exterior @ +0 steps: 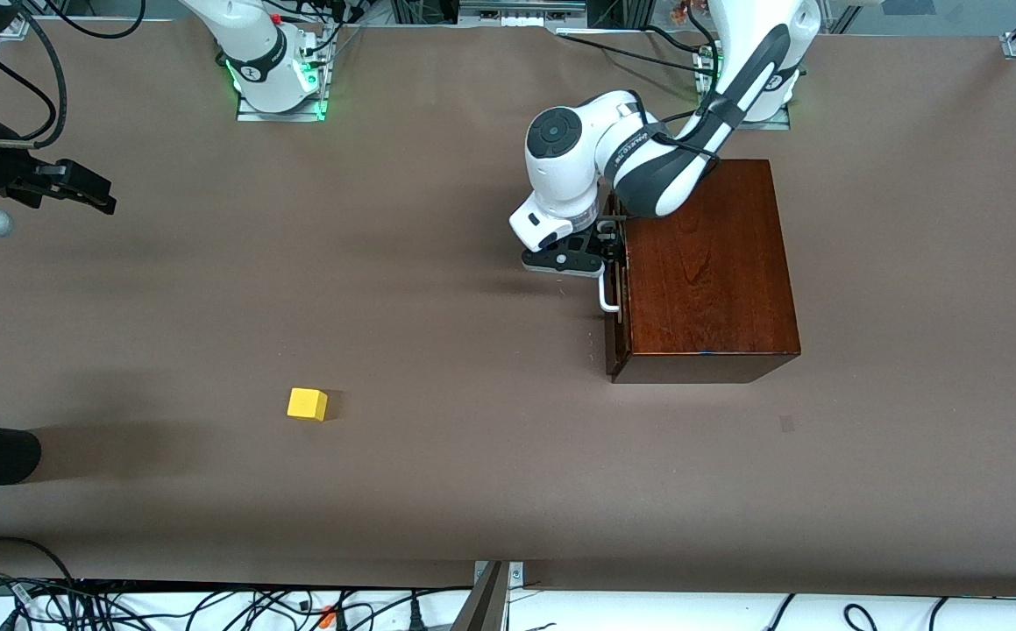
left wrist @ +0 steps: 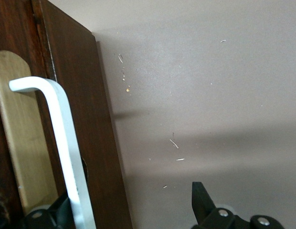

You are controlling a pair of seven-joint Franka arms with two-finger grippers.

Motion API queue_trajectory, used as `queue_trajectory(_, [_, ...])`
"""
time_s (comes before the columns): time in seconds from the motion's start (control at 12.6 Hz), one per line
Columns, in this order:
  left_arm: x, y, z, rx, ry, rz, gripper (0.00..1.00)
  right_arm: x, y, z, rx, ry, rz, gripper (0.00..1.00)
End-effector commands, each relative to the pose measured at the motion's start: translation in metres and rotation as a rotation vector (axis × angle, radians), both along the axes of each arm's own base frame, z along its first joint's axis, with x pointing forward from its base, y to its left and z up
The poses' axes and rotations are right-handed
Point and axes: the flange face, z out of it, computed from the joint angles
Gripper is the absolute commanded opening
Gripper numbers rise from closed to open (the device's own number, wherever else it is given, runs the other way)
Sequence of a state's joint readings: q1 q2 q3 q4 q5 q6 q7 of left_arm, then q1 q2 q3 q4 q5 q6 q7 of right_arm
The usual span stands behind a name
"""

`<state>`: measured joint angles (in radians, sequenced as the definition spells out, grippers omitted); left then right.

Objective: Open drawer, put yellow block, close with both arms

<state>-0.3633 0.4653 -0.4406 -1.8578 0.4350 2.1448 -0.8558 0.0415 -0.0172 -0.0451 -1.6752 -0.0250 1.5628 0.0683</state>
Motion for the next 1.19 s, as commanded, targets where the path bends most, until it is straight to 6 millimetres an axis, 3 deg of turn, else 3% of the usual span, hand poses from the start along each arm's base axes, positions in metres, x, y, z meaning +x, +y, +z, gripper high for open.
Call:
queue_trajectory(0.0, [0.001, -0.008, -0.020, -0.026, -0.080, -0.074, 1.00, 0.001, 0.000, 0.003, 0.013, 0.003, 0.005, 1.00])
queue_trajectory(0.32, [-0.001, -0.008, -0.017, -0.005, -0.081, -0.075, 1.00, 0.001, 0.000, 0.003, 0.010, 0.005, 0.005, 1.00])
queue_trajectory(0.71, [-0.003, -0.019, -0.032, -0.069, -0.085, -0.043, 1.00, 0.002, -0.001, 0.002, 0.010, 0.005, 0.003, 1.00])
queue_trajectory(1.11, [0.002, -0.044, -0.026, -0.124, -0.097, -0.032, 1.00, 0.001, -0.001, 0.002, 0.010, 0.009, 0.003, 1.00])
